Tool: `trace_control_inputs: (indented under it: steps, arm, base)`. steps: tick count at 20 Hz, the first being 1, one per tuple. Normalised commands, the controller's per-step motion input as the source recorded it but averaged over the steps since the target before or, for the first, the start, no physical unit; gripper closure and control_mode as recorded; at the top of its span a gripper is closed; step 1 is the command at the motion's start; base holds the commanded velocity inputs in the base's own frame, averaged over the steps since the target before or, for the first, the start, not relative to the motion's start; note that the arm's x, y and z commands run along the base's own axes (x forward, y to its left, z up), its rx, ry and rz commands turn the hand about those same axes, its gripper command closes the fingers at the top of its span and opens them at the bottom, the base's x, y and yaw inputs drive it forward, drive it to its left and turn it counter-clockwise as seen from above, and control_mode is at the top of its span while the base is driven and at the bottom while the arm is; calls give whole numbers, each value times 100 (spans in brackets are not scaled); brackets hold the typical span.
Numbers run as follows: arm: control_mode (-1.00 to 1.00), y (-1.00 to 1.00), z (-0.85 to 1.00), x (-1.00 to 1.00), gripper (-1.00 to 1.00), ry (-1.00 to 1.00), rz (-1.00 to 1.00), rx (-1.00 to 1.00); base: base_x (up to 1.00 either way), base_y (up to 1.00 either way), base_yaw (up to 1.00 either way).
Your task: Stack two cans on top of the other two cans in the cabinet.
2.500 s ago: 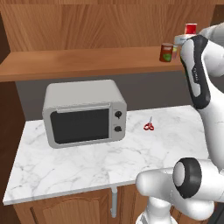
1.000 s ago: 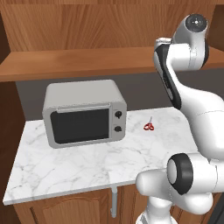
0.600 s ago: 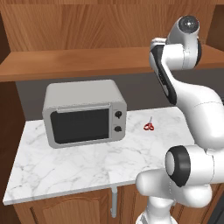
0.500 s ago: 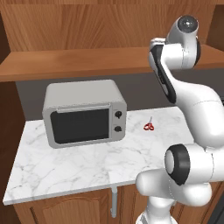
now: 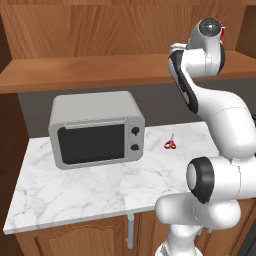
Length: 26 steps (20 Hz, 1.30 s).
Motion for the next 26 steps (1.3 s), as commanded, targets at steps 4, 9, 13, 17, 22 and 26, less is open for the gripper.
trace_control_inputs:
  steps: [4, 9, 13, 17, 22, 26]
  arm:
    - [-100, -6, -20, 20, -100, 0, 0, 2]
    - [-100, -9, -16, 20, -100, 0, 0, 0]
    - [-100, -7, -9, 13, -100, 0, 0, 1]
    - [-100, -5, -4, 15, -100, 0, 0, 0]
    - [-100, -1, -1, 1, 100, 0, 0, 1]
    - [-100, 0, 0, 0, 100, 0, 0, 2]
  base:
    - [0, 0, 0]
    - [0, 0, 0]
    - [0, 0, 0]
    - [0, 0, 0]
    - [0, 0, 0]
    - [0, 0, 0]
